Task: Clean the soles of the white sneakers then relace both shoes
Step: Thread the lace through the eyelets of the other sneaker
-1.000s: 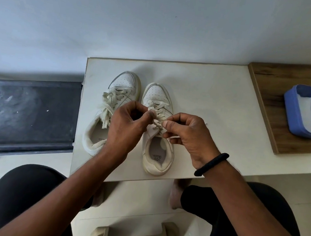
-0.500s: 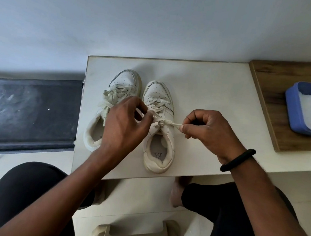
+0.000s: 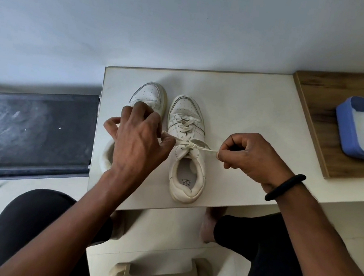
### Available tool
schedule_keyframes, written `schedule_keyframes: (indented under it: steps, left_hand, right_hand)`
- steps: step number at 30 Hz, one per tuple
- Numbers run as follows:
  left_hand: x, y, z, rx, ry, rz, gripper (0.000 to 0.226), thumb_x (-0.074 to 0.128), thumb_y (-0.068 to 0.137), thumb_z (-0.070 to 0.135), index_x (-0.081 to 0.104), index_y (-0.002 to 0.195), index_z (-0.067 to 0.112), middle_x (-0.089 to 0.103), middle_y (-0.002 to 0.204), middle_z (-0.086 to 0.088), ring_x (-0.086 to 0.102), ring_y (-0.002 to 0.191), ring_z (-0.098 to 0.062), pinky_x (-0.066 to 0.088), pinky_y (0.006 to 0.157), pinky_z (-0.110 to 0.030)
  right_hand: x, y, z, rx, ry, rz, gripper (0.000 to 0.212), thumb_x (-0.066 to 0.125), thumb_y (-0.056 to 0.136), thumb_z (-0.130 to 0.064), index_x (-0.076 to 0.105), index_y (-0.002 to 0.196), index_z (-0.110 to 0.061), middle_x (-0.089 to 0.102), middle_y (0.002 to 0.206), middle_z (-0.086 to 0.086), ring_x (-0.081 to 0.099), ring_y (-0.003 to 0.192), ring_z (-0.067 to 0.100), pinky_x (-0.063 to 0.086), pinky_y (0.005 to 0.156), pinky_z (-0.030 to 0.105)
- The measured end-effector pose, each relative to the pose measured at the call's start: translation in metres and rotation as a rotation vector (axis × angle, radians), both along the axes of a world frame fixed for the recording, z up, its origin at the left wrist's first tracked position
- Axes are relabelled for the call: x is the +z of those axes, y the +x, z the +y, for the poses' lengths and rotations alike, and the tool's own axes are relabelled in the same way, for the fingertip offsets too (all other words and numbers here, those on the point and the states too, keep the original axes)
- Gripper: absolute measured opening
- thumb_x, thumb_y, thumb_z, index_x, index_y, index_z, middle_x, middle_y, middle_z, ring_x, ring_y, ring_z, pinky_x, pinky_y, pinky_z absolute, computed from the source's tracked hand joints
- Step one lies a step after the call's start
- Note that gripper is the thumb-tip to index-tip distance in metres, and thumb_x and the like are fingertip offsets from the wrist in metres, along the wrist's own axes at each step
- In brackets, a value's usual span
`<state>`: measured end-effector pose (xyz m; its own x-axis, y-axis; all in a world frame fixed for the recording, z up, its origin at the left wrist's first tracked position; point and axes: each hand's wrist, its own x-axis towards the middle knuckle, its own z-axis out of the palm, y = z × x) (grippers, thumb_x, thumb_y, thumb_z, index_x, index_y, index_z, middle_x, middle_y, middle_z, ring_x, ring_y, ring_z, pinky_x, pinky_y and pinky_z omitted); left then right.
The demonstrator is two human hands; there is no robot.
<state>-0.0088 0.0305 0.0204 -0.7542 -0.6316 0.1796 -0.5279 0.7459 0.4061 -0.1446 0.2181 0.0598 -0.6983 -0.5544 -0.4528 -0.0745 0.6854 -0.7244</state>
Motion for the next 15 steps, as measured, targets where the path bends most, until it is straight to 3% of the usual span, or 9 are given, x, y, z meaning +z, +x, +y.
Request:
schedule_keyframes:
  steps: [4,9,12,15]
  left_hand:
    - [-0.001,0.001,-0.001,-0.002,0.015,-0.027,0.014,0.072,0.076,0.023,0.061,0.072,0.015,0.059,0.107,-0.004,0.052,0.106,-0.031,0.018,0.088,-0.039]
    - [-0.001,0.002,0.000,0.009,0.014,-0.101,0.015,0.072,0.075,0.023,0.061,0.072,0.014,0.057,0.113,-0.006,0.047,0.111,-0.032,0.025,0.090,-0.046]
    - [0.000,0.001,0.001,0.012,0.016,-0.137,0.015,0.072,0.076,0.024,0.061,0.073,0.014,0.056,0.116,-0.006,0.045,0.114,-0.033,0.028,0.091,-0.049]
    - [0.000,0.003,-0.003,0.016,0.013,-0.158,0.017,0.072,0.079,0.029,0.065,0.072,0.015,0.054,0.118,-0.004,0.043,0.117,-0.032,0.024,0.092,-0.046]
  right_hand:
    - [-0.003,-0.002,0.000,-0.025,0.026,-0.015,0.006,0.072,0.080,-0.016,0.072,0.074,-0.013,0.071,0.063,0.000,0.061,0.060,0.004,0.051,0.064,0.029]
    - [-0.006,-0.004,0.001,0.013,0.138,0.019,0.006,0.072,0.078,-0.017,0.072,0.073,-0.016,0.071,0.063,-0.001,0.062,0.054,-0.002,0.045,0.055,0.023]
    - [-0.009,-0.004,0.000,0.010,0.194,0.066,0.006,0.072,0.076,-0.020,0.070,0.071,-0.017,0.072,0.063,-0.001,0.069,0.063,0.008,0.045,0.052,0.021]
    - [-0.015,-0.002,-0.005,-0.016,0.191,0.202,0.010,0.072,0.075,-0.025,0.065,0.071,-0.018,0.071,0.066,-0.002,0.070,0.070,0.016,0.050,0.059,0.026]
